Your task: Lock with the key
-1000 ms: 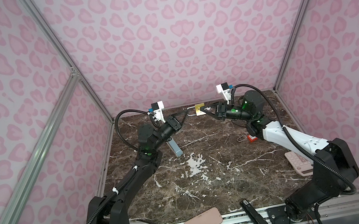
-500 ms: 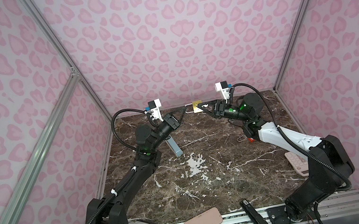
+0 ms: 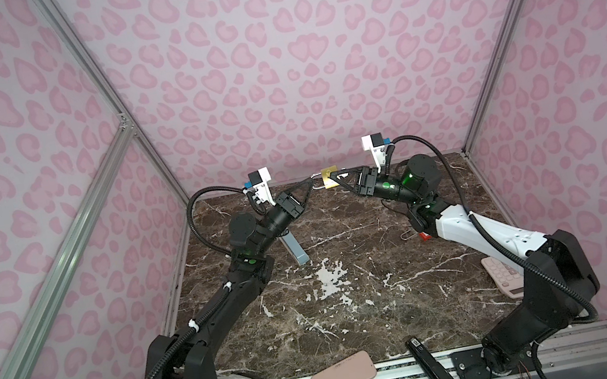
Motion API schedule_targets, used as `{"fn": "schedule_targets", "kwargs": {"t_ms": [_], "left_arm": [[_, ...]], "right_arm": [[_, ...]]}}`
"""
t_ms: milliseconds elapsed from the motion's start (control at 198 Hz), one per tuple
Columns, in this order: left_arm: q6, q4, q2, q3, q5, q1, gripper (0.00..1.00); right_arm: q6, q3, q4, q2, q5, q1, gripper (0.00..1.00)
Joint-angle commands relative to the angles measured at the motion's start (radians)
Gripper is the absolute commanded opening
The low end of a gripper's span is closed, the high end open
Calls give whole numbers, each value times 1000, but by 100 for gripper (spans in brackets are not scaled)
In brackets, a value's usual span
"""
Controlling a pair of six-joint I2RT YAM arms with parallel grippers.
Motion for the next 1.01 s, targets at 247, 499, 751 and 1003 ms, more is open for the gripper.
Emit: {"fn": "schedule_targets", "kwargs": {"t_ms": [247,499,751,1003], "left_arm": [[2,-8,5,18,142,-18,4],[25,14,23,11,86,-66,4],[16,-11,-43,-20,107,18,19],[0,4,-29,-20,114,17,40]], "right_arm": [[12,-9,45,-10,-57,-1,0],[150,-60,287,64,-24,34,0],[126,-77,243,19,-34,-28,0],[165,-99,324,25,-7,-22,0]]}}
